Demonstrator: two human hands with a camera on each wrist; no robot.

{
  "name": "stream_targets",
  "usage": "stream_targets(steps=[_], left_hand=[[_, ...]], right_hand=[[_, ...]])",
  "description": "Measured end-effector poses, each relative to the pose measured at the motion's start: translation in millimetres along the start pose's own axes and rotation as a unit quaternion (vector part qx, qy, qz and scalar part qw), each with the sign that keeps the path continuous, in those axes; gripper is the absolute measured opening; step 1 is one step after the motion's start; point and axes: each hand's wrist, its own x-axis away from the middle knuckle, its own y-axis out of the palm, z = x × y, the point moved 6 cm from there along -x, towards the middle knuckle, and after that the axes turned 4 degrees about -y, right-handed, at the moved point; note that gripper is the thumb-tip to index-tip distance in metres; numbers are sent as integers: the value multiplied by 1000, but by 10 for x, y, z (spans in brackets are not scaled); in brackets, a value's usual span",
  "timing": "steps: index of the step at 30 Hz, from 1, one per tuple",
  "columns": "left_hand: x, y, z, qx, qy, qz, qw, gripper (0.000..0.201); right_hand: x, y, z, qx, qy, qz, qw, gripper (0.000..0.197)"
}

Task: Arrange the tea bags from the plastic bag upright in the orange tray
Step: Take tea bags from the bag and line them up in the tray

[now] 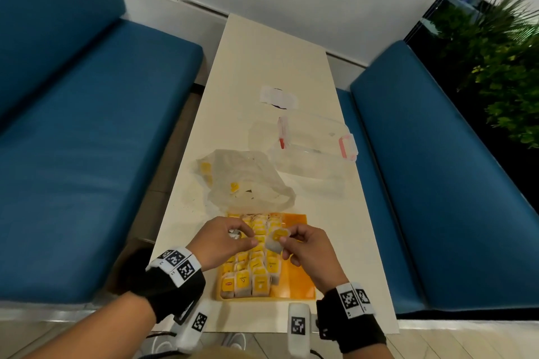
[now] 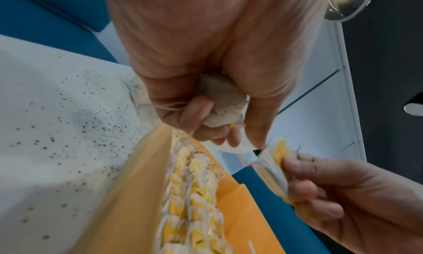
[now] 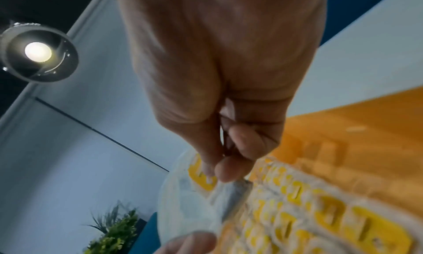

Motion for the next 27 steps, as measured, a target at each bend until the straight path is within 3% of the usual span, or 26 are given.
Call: stream_targets(steps=[4,9,15,20,27], left_hand=[[16,-52,-151,-56,-39,49,996,16],[60,-14,-267,-76,-53,63,994,46],[83,-5,-336,-82,-51,71,993,45],[106,16,-338,-71,-45,77,993,44],[120,22,-355,-70,-39,76,994,43]], right_hand=[[53,-134,345,80,69,-16,994,3],[20,-99,653,220,119,-42,967,17],[-89,61,839,332,146,-81,928,21],[-100,127,929,308,179,-67,932,22],[-109,138,938,332,148,-44,931,13]])
